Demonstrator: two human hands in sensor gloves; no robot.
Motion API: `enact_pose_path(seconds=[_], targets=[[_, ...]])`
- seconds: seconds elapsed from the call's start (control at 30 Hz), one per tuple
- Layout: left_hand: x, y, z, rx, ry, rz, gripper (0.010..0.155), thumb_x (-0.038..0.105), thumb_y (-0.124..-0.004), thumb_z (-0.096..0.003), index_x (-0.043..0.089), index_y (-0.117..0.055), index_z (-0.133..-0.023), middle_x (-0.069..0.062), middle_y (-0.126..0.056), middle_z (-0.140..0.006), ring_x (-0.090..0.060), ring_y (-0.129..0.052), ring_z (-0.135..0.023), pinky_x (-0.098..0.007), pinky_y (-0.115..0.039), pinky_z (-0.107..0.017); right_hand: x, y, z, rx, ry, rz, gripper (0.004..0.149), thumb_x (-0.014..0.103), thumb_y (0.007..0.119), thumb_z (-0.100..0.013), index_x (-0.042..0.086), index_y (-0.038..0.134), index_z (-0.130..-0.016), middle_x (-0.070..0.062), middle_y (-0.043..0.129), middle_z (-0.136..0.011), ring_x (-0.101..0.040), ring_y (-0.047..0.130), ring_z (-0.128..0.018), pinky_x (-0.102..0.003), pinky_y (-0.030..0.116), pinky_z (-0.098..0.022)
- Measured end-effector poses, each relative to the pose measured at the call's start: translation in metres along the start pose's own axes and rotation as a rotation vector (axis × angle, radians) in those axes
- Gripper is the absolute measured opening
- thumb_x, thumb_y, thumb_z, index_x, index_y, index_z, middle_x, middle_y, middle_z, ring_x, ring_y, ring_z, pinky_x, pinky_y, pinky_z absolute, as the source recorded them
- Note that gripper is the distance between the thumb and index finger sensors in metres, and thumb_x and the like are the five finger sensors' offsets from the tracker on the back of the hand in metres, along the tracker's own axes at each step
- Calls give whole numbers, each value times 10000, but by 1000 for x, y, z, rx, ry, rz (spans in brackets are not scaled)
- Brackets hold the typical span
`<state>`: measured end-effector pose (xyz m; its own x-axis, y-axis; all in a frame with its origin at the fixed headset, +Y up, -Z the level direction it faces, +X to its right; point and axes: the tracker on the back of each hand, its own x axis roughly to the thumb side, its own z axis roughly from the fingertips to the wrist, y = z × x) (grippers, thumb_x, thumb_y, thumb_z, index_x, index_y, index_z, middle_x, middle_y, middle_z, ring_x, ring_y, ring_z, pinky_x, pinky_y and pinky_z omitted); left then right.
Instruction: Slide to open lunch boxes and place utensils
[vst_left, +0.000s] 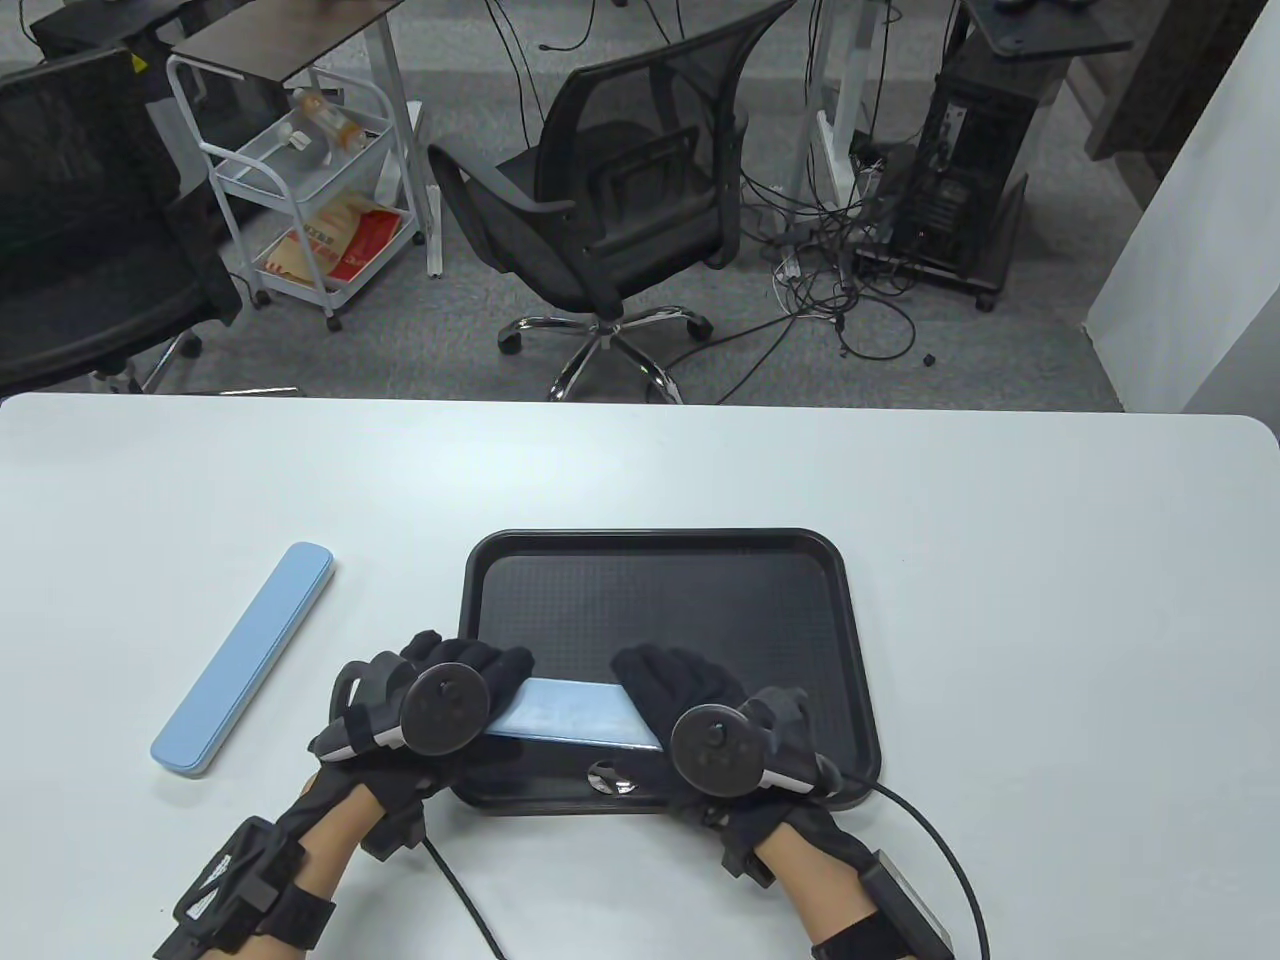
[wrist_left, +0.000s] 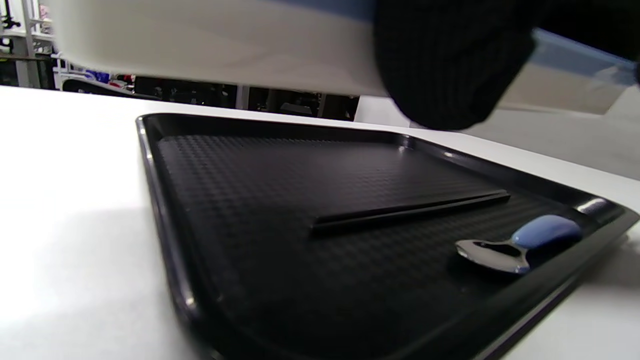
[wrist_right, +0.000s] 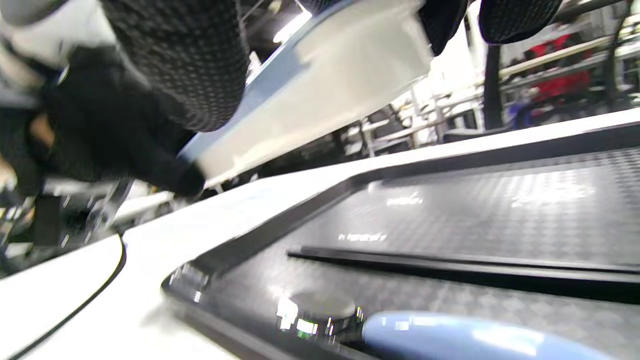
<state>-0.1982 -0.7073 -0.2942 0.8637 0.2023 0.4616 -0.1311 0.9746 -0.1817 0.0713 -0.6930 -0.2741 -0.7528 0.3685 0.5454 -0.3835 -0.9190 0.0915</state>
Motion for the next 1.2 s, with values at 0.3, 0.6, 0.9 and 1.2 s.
enact_pose_path(seconds=[0.3, 0.6, 0.9, 1.2], targets=[[-16, 8, 2, 17, 21, 200, 884, 544, -919, -426, 227, -468, -1117, -9, -625, -1102, -336, -666, -1066, -709, -510, -773, -47, -5, 4, -36, 100, -450, 901, 417, 966, -452, 77, 458, -1115, -218, 602, -1097, -515, 682, -947, -717, 582, -665], [-15, 8, 2, -22, 15, 210, 883, 550, -918, -420, 252, -471, -1120, 6, -628, -1105, -321, -685, -1058, -698, -523, -774, -50, -1, 5, -134, 19, -525, 776, 410, 967, -451, 103, 606, -1066, -160, 770, -990, -433, 825, -860, -685, 649, -642], [-19, 12, 3, -23, 28, 237, 881, 547, -925, -417, 260, -478, -1120, 14, -622, -1112, -318, -664, -1074, -701, -510, -777, -49, -1, 2, -131, 11, -534, 776, 398, 971, -453, 97, 607, -1069, -165, 779, -979, -419, 831, -865, -687, 654, -643], [-40, 13, 7, -31, 93, 304, 877, 499, -942, -426, 259, -466, -1124, 7, -589, -1129, -332, -601, -1101, -714, -440, -794, -69, -19, 10, -152, 39, -574, 779, 378, 949, -465, 111, 573, -1092, -164, 757, -998, -423, 816, -882, -691, 647, -648]])
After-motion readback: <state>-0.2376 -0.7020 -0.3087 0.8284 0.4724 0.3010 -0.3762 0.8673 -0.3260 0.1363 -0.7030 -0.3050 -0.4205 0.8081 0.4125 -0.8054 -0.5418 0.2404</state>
